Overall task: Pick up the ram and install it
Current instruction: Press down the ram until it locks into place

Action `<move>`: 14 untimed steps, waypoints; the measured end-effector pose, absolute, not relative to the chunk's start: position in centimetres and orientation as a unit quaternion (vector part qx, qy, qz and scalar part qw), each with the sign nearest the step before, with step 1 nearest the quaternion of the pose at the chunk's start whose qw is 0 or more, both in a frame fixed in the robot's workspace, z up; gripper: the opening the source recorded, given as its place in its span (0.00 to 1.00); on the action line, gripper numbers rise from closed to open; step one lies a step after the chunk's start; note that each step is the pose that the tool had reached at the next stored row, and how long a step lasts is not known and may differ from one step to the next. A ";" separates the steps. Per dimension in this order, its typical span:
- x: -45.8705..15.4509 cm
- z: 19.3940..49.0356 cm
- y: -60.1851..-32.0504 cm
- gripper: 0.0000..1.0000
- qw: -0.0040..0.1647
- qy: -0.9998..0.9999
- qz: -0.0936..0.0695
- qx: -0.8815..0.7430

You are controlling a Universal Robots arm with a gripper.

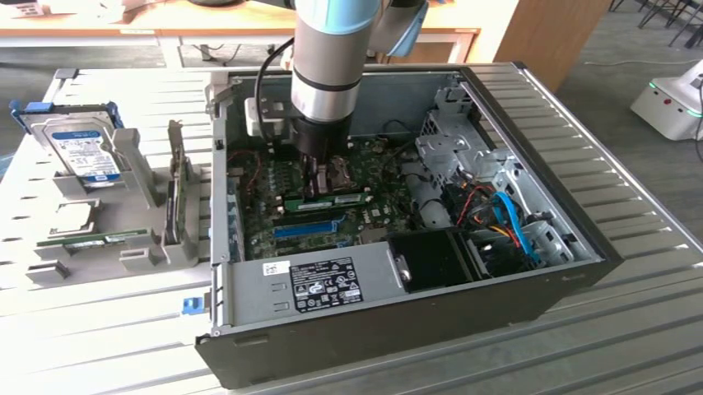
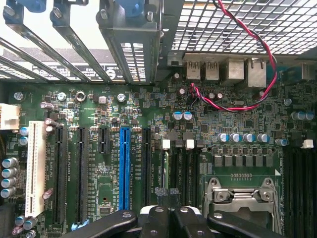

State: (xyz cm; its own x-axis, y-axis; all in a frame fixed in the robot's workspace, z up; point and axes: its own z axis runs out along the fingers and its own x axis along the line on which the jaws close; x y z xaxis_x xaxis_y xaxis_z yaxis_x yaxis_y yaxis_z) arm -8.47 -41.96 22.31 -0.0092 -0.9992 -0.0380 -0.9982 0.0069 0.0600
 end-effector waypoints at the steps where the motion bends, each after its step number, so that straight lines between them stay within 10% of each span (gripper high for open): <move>1: -8.5 22.3 -42.0 0.11 0.008 -0.709 -0.035 0.704; 14: -8.5 22.2 -42.0 0.11 0.008 -0.710 -0.035 0.704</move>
